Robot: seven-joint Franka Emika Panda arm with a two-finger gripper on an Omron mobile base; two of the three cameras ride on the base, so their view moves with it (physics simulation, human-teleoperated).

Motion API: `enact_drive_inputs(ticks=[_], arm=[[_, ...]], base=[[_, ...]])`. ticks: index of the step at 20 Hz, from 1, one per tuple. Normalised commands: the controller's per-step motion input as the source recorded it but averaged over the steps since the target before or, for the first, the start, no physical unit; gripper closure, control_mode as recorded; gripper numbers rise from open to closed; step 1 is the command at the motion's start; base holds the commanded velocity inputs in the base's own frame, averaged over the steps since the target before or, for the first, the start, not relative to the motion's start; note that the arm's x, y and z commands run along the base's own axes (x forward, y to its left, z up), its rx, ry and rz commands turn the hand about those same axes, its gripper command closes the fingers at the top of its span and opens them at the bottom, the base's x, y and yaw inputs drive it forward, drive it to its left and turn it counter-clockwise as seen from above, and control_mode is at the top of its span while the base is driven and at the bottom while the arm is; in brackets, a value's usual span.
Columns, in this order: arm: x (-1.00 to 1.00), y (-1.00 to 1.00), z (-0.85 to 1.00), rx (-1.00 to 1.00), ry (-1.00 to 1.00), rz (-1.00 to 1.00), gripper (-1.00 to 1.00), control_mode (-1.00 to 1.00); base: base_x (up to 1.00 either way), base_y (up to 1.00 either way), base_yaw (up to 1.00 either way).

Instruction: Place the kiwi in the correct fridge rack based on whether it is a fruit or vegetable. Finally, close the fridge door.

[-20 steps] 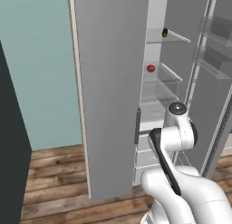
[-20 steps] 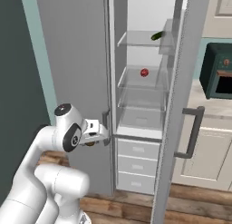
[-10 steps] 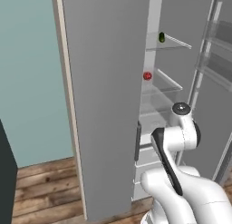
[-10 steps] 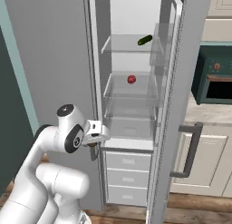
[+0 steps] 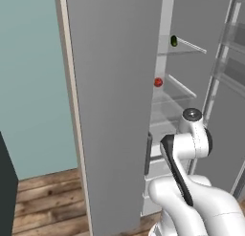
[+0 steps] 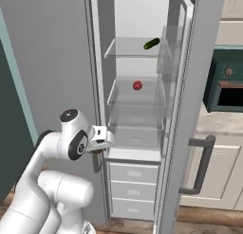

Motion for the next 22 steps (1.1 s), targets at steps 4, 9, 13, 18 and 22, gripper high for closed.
enact_drive_inputs(ticks=[4, 9, 13, 18, 22], arm=[[0.0, 0.0, 0.0, 0.0, 0.0, 0.0, 1.0, 1.0], [0.0, 0.0, 0.0, 0.0, 0.0, 0.0, 1.0, 1.0], [0.0, 0.0, 0.0, 0.0, 0.0, 0.0, 1.0, 1.0], [0.0, 0.0, 0.0, 0.0, 0.0, 0.0, 1.0, 1.0], [0.0, 0.0, 0.0, 0.0, 0.0, 0.0, 1.0, 1.0]], base=[[0.3, -0.12, 0.03], [0.26, -0.2, 0.1], [0.21, -0.27, 0.15], [0.02, -0.41, 0.1], [0.0, -0.47, 0.07]])
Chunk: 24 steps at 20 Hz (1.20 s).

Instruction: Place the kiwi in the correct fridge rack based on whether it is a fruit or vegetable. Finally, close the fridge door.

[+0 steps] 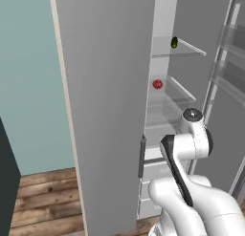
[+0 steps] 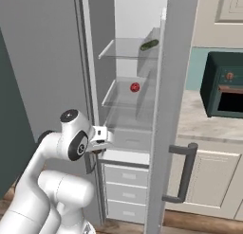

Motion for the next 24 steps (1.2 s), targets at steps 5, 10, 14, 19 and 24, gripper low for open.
enact_drive_inputs(ticks=[5, 10, 14, 19, 24], arm=[[0.0, 0.0, 0.0, 0.0, 0.0, 0.0, 1.0, 1.0], [0.0, 0.0, 0.0, 0.0, 0.0, 0.0, 1.0, 1.0], [0.0, 0.0, 0.0, 0.0, 0.0, 0.0, 1.0, 1.0], [0.14, 0.0, 0.0, 0.02, -0.01, 0.0, 1.0, -1.0], [0.82, -0.01, 0.29, 0.07, -0.09, 0.0, 1.0, -1.0]], base=[[0.27, -0.11, 0.06], [0.23, -0.35, 0.08], [0.19, -0.38, 0.06], [0.35, -0.07, 0.01], [0.0, 0.0, 0.0]])
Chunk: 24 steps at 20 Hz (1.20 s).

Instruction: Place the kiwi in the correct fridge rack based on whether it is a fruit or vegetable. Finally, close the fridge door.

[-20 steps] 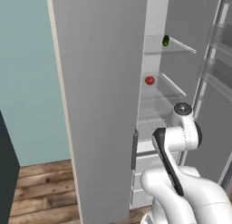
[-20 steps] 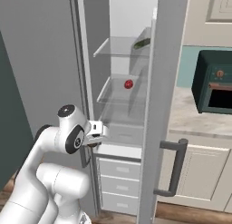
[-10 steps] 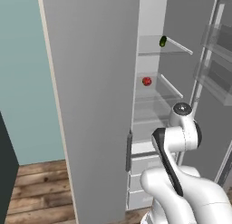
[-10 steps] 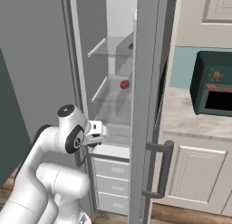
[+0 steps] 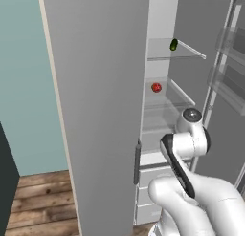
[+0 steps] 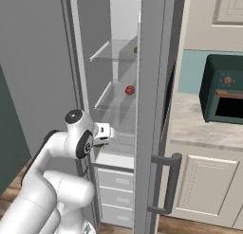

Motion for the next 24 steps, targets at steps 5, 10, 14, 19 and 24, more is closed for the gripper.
enact_drive_inputs(ticks=[5, 10, 14, 19, 24], arm=[[0.82, 0.0, 0.54, 0.04, -0.11, 0.0, 1.0, -1.0], [0.42, -0.03, 0.77, 0.01, -0.05, 0.0, 1.0, -1.0], [0.21, -0.19, 0.54, 0.02, -0.04, 0.0, 1.0, -1.0], [0.24, -0.36, 0.03, 0.08, -0.11, 0.03, 1.0, -1.0], [0.36, -0.04, 0.0, 0.01, -0.02, 0.0, 1.0, -1.0]], base=[[0.0, 0.0, 0.0], [0.0, 0.0, 0.0], [0.0, 0.0, 0.0], [0.0, 0.0, 0.0], [0.0, 0.0, 0.0]])
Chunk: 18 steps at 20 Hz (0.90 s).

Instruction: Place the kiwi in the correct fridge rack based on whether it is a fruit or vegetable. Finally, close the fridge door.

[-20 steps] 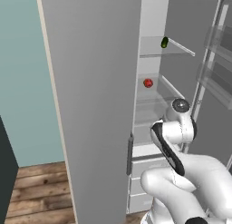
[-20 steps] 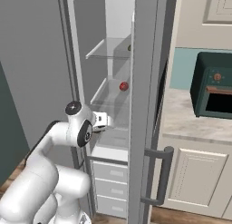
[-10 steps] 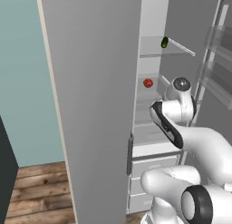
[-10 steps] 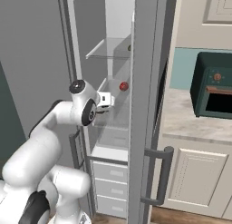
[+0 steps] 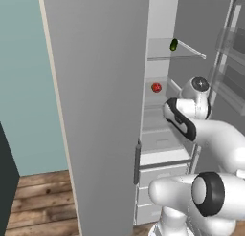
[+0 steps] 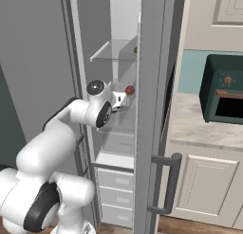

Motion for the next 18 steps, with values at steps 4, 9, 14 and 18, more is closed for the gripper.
enact_drive_inputs(ticks=[4, 9, 14, 18], arm=[[0.35, 0.0, 0.01, 0.0, 0.0, 0.0, 1.0, -1.0], [0.41, -0.02, 0.0, 0.0, 0.02, 0.0, 1.0, -1.0], [0.43, -0.13, 0.0, 0.03, 0.01, 0.0, 1.0, -1.0], [0.39, -0.23, 0.0, 0.05, 0.01, 0.0, 1.0, -1.0]], base=[[0.0, 0.0, 0.0], [0.0, 0.0, 0.0], [0.0, 0.0, 0.0], [0.0, 0.0, 0.0]])
